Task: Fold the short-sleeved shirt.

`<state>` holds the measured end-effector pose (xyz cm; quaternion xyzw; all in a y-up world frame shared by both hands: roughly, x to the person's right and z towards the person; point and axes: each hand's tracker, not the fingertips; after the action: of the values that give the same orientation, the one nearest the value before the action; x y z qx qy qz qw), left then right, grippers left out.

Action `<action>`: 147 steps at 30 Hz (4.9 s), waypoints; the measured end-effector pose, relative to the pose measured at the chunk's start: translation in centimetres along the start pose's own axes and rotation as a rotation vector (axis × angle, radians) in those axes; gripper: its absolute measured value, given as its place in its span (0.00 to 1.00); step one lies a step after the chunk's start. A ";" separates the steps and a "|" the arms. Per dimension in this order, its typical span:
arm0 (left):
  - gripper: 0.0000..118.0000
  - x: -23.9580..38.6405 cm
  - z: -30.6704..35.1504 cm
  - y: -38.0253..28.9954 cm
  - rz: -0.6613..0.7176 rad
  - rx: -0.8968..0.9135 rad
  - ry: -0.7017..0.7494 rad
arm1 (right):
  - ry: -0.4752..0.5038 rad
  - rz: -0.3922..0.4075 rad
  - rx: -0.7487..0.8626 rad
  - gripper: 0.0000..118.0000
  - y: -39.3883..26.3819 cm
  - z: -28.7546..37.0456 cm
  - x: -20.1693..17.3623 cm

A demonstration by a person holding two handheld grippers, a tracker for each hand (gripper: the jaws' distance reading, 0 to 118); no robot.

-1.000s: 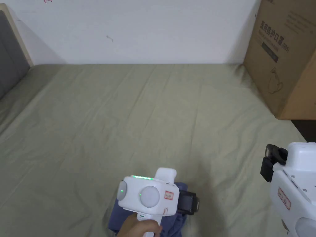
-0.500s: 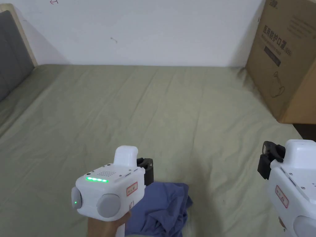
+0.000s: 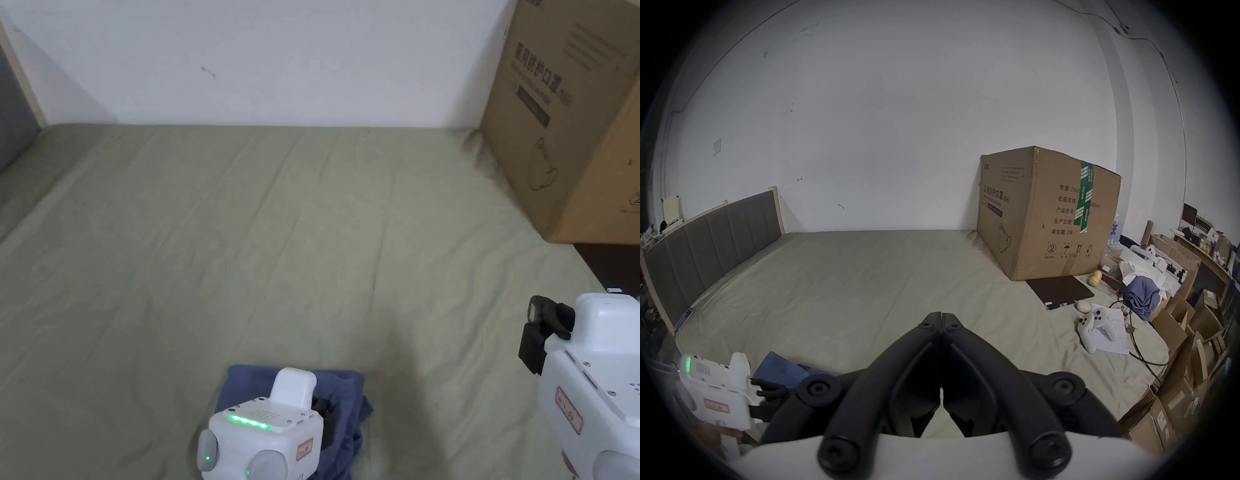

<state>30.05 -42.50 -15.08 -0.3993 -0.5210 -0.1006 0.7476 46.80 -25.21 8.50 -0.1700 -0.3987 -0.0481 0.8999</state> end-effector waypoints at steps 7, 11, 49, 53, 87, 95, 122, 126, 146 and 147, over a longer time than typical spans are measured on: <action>0.00 2.0 -3.8 -1.4 -0.014 -0.038 0.010 | -0.023 -0.003 -0.021 0.00 -0.6 -0.5 1.1; 0.00 2.6 -5.1 -2.7 0.016 0.003 0.045 | -0.024 -0.009 -0.033 0.00 -0.9 -0.8 1.0; 0.00 -10.3 24.4 11.3 -0.083 0.690 0.443 | 0.087 0.018 0.212 0.00 4.9 2.6 -7.1; 0.00 -11.1 24.7 10.7 -0.040 0.706 0.446 | 0.095 0.020 0.212 0.00 4.9 2.4 -7.5; 0.00 -13.0 18.9 5.9 0.093 0.442 0.278 | 0.259 0.055 -0.385 0.00 -18.2 -9.9 -19.3; 0.76 -14.4 10.8 4.1 0.336 0.051 0.070 | 0.285 0.093 -0.379 0.00 -18.1 -10.0 -18.9; 0.13 -18.8 6.4 5.3 0.329 -0.175 -0.117 | 0.379 0.080 -0.205 0.00 -9.8 -7.8 -15.8; 0.13 -24.7 10.9 7.3 0.290 -0.140 0.020 | 0.365 0.100 -0.132 0.00 -6.8 -7.3 -15.9; 0.13 -51.1 21.1 7.5 0.466 -0.190 0.484 | 0.331 0.083 -0.108 0.00 -3.7 -12.0 -21.5; 0.15 -51.0 20.7 7.3 0.454 -0.207 0.525 | 0.327 0.081 -0.112 0.00 -3.8 -12.1 -21.4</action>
<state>-2.54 -36.71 -59.69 -0.5390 -0.1966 -0.0833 0.8148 39.95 -34.00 -13.77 -0.2258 -0.2365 -0.0607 0.9431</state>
